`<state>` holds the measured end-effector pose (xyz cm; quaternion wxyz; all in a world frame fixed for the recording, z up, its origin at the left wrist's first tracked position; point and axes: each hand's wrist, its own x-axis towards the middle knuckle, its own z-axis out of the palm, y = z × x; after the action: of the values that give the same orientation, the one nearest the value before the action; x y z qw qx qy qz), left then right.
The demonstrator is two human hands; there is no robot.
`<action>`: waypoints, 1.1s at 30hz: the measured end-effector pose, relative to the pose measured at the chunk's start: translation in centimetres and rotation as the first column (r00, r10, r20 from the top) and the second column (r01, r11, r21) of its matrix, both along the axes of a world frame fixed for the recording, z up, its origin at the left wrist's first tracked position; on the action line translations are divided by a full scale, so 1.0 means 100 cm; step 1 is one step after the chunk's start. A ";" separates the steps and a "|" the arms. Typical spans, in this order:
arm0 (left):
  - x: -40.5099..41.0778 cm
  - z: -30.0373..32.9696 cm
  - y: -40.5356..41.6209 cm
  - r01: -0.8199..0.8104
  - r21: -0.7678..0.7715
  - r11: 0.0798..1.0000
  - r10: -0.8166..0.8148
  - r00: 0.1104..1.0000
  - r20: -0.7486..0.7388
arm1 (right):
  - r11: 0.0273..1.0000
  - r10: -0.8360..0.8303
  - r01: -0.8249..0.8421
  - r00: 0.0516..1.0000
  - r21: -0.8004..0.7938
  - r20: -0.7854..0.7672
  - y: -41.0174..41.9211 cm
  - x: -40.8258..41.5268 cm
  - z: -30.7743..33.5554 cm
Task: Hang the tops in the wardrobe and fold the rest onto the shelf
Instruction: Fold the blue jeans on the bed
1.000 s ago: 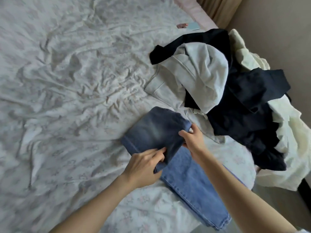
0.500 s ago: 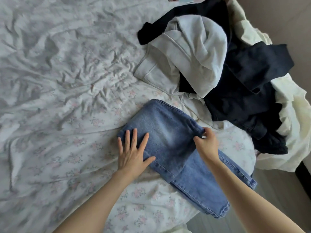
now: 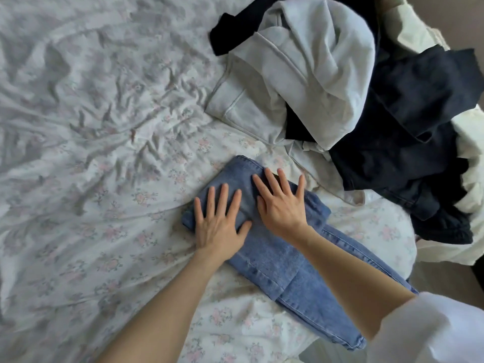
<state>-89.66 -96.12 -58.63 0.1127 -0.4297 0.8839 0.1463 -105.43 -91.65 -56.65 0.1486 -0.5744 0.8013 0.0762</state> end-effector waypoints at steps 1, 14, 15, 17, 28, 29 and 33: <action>0.007 -0.004 -0.007 -0.013 -0.014 1.000 0.014 0.999 0.036 | 0.998 -0.014 0.015 1.000 0.060 -0.020 0.005 -0.002 -0.003; 0.004 0.016 -0.055 -0.210 0.462 0.862 0.277 0.957 -0.082 | 0.882 -0.454 0.448 0.891 0.143 0.006 0.134 0.029 0.014; 0.002 0.019 -0.065 -0.251 0.544 0.801 0.363 0.925 -0.108 | 0.875 -0.470 0.462 0.883 0.146 0.021 0.124 0.031 0.013; 0.003 0.026 -0.080 -0.300 0.727 0.617 0.512 0.855 -0.082 | 0.846 -0.530 0.512 0.838 0.149 0.130 0.109 0.044 0.011; 0.009 0.088 -0.053 -0.313 0.710 0.631 0.616 0.758 -0.214 | 0.665 -0.653 0.728 0.459 0.167 0.602 0.078 0.045 0.056; 0.013 0.098 -0.059 -0.334 0.660 0.674 0.599 0.769 -0.223 | 0.656 -0.650 0.730 0.418 0.192 0.634 0.069 0.046 0.066; 0.034 0.144 -0.087 -0.433 0.371 0.821 0.540 0.800 -0.261 | 0.689 -0.531 0.686 0.257 0.235 0.807 0.028 0.060 0.103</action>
<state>-86.31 -104.83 -44.21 -0.0279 -0.5890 0.7154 0.3749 -99.45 -88.88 -46.36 0.4775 -0.1921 0.7897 -0.3339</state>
